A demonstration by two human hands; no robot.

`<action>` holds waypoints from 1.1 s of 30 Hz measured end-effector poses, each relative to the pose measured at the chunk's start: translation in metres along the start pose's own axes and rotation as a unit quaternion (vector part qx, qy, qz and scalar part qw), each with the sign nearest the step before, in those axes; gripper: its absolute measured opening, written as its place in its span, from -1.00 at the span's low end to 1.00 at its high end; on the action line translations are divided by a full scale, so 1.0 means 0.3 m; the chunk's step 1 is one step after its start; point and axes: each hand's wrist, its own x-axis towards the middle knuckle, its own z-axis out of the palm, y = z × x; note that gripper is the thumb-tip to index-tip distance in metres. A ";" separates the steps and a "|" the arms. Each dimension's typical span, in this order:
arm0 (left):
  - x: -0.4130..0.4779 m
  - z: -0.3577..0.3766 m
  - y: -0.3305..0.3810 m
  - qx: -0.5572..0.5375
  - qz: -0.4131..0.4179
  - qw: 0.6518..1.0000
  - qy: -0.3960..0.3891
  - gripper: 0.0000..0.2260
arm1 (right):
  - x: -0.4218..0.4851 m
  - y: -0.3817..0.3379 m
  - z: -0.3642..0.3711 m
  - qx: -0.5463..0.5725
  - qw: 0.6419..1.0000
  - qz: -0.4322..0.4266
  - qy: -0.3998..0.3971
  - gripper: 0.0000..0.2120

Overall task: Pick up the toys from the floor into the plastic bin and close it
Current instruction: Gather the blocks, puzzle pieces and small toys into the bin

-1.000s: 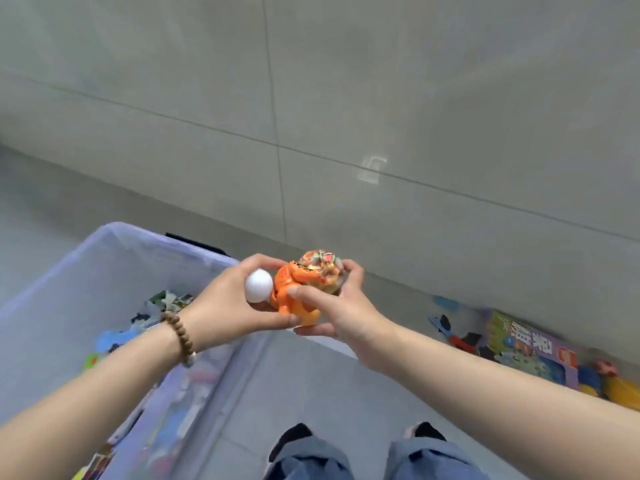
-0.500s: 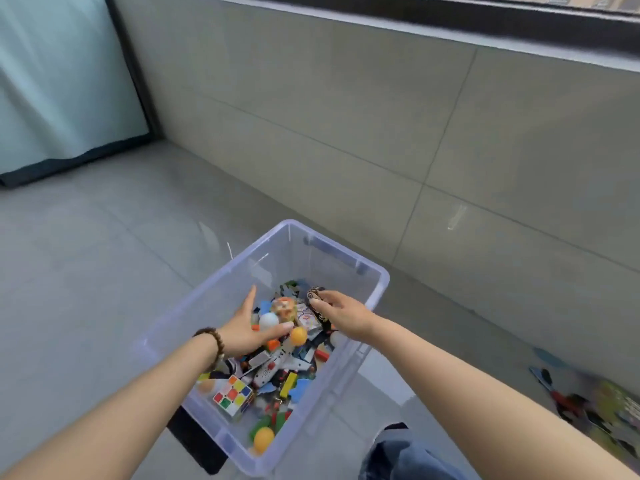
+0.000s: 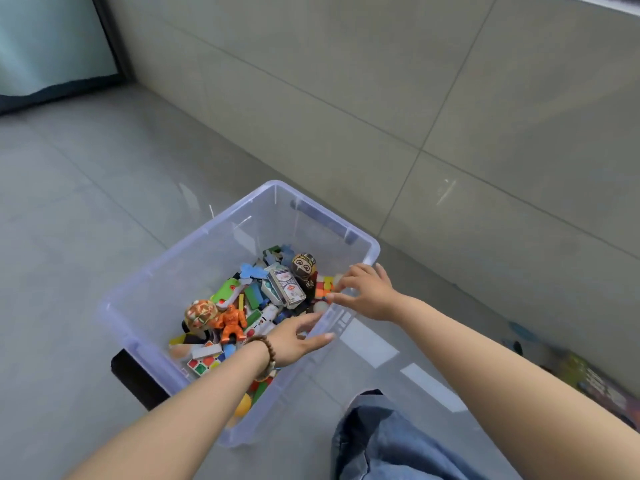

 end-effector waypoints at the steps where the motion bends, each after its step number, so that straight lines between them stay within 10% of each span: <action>1: 0.006 0.008 0.001 -0.004 0.001 1.000 0.003 -0.42 | -0.004 0.009 -0.005 -0.004 1.000 0.003 0.003 -0.65; 26: 0.387 0.288 0.281 0.220 0.074 0.972 -0.033 -0.77 | -0.275 0.586 -0.106 0.087 0.976 0.180 0.088 -0.69; 33: 0.379 0.352 0.430 0.060 0.093 0.994 0.020 -0.71 | -0.424 0.660 -0.190 0.318 0.926 0.127 0.158 -0.72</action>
